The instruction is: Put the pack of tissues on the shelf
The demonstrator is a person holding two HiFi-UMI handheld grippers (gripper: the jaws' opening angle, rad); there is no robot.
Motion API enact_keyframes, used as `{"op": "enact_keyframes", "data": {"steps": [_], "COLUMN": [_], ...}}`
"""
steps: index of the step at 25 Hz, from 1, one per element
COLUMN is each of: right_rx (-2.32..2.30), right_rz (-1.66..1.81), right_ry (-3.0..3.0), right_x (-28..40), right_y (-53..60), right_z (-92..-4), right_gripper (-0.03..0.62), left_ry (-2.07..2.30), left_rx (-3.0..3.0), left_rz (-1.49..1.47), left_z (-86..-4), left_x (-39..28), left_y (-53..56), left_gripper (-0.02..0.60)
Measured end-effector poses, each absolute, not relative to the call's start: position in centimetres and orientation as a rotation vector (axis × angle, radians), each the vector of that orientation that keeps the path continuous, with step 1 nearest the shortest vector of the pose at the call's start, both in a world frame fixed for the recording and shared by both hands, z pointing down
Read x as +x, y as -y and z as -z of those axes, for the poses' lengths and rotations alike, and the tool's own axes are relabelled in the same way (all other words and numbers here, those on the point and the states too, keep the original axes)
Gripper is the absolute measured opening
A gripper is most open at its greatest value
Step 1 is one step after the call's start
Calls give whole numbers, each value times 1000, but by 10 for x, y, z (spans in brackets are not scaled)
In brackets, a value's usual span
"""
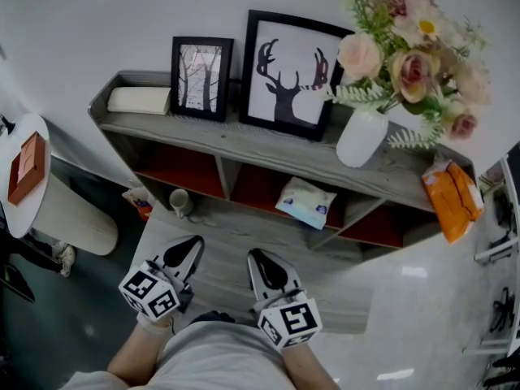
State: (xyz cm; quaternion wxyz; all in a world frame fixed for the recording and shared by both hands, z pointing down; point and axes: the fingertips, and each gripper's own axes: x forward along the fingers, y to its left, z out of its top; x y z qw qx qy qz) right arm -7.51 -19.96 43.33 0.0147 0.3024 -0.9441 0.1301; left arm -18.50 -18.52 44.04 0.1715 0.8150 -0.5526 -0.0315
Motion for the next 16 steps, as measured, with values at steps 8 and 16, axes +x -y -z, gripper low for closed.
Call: {"op": "enact_keyframes", "data": {"steps": [8,16], "right_rx": [961,969], "right_rz": [-403,-401], "right_ry": [2931,2924], "right_x": [-70,-69], "right_y": [203,205], "right_z": [-435,-435], "right_gripper": [35,35], "left_ry": [1541,1505], "left_rx": [2331,2340], "left_rz": [98,108], "left_z": [-438,-438], "left_x": [-179,-176], "left_y": [190,192], "left_gripper": [17,17]}}
